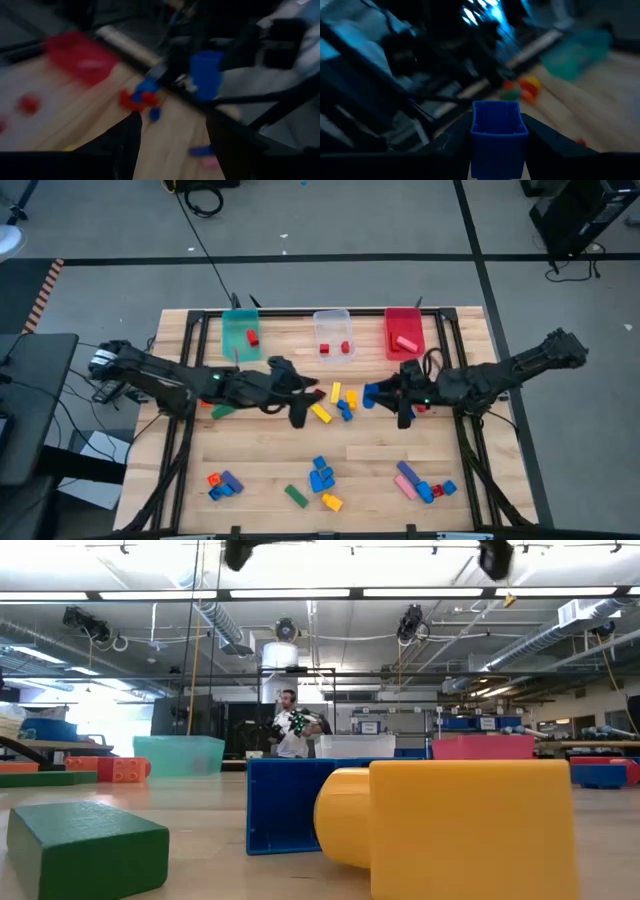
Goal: Sort blocks by size
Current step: Put the blue 1 stud game piece into the blue bin
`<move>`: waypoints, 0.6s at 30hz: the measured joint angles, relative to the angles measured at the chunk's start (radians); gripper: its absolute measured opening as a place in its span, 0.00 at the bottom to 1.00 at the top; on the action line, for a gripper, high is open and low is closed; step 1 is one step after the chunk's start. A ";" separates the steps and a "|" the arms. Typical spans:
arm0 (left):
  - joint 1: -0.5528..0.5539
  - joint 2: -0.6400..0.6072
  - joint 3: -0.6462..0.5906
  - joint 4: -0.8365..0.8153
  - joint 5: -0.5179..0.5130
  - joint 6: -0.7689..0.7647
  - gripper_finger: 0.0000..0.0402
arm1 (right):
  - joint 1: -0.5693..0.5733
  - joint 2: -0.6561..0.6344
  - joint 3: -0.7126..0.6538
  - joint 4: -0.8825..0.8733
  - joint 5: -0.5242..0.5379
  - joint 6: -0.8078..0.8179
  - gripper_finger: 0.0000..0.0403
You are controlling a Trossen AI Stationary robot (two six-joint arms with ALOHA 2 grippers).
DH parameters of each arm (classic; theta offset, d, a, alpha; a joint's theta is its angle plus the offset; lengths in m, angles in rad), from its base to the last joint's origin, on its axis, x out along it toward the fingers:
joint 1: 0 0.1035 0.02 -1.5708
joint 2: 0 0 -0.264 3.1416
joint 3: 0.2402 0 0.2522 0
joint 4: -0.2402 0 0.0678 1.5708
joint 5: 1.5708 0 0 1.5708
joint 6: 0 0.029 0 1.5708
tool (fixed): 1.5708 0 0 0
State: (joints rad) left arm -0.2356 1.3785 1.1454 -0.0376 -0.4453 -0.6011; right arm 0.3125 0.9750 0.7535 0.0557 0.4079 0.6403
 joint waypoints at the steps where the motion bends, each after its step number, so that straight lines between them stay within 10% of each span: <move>1: 0.000 0.022 0.000 0.061 0.013 0.024 0.58 | -0.018 0.009 0.000 0.039 -0.029 -0.016 0.38; 18: 0.010 0.231 0.047 0.325 0.065 0.122 0.58 | -0.059 0.088 -0.002 0.195 -0.211 -0.126 0.38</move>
State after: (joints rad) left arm -0.2253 1.6096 1.1923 0.2874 -0.3801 -0.4790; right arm 0.2534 1.0631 0.7513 0.2503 0.1973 0.5148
